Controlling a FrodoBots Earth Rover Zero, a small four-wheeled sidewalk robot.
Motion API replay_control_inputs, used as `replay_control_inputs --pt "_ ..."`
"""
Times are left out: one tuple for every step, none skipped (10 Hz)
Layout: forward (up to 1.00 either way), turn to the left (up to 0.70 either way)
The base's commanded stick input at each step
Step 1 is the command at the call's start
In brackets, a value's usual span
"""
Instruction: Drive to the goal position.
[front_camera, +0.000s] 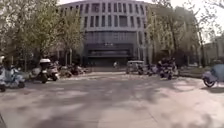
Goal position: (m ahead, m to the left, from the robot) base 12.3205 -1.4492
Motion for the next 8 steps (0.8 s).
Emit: replay_control_inputs --pt "1.0 0.0" --pt "1.0 0.0" --pt "1.0 0.0" --pt "1.0 0.0" --pt "1.0 0.0" --pt "1.0 0.0" --pt "1.0 0.0" --pt "1.0 0.0"
